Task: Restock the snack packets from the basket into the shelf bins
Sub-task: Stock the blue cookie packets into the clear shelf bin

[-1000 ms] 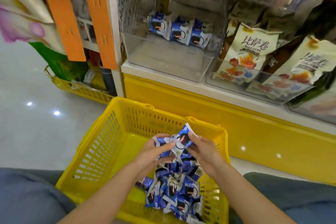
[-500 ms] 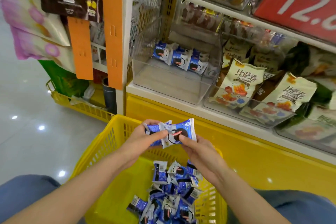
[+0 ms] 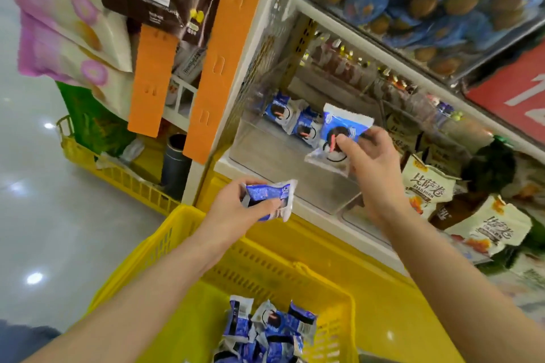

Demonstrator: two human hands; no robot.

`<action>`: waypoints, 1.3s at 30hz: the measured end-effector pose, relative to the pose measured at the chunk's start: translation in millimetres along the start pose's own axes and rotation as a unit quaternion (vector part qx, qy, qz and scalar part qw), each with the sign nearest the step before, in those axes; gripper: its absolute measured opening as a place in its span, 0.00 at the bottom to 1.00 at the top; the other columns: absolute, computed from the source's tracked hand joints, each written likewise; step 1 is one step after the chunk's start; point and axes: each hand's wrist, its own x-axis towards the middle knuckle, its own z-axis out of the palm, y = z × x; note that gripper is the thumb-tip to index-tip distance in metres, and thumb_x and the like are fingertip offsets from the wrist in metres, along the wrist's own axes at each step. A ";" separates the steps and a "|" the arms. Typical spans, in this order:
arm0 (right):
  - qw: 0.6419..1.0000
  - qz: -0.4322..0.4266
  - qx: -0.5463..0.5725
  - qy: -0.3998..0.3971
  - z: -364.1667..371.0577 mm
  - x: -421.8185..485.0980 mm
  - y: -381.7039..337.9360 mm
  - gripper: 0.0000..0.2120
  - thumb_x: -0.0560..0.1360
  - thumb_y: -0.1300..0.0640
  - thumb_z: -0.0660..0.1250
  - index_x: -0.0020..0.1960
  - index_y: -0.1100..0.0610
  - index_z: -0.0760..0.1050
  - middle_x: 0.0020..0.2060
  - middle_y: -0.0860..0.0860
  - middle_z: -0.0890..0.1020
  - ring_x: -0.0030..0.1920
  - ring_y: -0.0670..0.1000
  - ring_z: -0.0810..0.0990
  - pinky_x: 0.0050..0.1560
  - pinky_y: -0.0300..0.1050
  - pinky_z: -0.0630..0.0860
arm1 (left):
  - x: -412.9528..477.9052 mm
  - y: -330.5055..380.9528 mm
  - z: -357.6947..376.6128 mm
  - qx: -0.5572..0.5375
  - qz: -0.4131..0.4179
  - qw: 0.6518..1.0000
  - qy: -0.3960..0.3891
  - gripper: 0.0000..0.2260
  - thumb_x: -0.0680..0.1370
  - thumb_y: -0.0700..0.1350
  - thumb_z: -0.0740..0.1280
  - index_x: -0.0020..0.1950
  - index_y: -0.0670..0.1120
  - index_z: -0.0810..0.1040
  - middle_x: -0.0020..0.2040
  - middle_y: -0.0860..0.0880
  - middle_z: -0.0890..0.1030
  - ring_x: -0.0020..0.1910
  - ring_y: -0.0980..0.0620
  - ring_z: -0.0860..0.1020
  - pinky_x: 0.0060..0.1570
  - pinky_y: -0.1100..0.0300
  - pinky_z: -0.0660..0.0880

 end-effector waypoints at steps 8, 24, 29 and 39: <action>0.922 -0.055 -0.383 -0.030 4.1 110.3 3.0 0.26 0.71 0.54 0.72 0.66 0.60 0.71 0.59 0.54 0.78 0.57 0.51 0.76 0.56 0.42 0.71 | 27.8 30.3 -15.3 -0.084 0.033 0.996 0.020 0.09 0.73 0.42 0.71 0.47 0.54 0.74 0.50 0.53 0.79 0.41 0.61 0.80 0.29 0.74 0.72; 0.733 0.002 -0.675 -0.090 22.6 171.1 61.3 0.18 0.75 0.54 0.68 0.63 0.57 0.73 0.59 0.58 0.77 0.58 0.58 0.76 0.56 0.51 0.72 | 53.0 31.3 -31.7 -0.149 0.045 0.988 0.012 0.10 0.72 0.39 0.71 0.47 0.51 0.73 0.48 0.52 0.79 0.43 0.56 0.80 0.31 0.71 0.75; 0.724 -0.008 -0.684 -0.085 24.6 170.5 64.5 0.18 0.75 0.53 0.67 0.63 0.59 0.73 0.57 0.59 0.78 0.57 0.58 0.76 0.54 0.50 0.73 | 57.3 30.1 -31.5 -0.147 0.038 0.988 0.018 0.11 0.72 0.40 0.71 0.47 0.52 0.73 0.47 0.53 0.79 0.41 0.58 0.81 0.31 0.72 0.74; 0.864 -0.141 -0.480 -0.047 41.6 114.0 28.6 0.11 0.79 0.53 0.61 0.57 0.57 0.74 0.53 0.55 0.80 0.49 0.53 0.78 0.53 0.53 0.76 | 44.8 35.9 -22.6 -0.121 0.016 0.992 0.017 0.03 0.76 0.45 0.66 0.48 0.50 0.74 0.45 0.52 0.81 0.37 0.63 0.81 0.31 0.72 0.74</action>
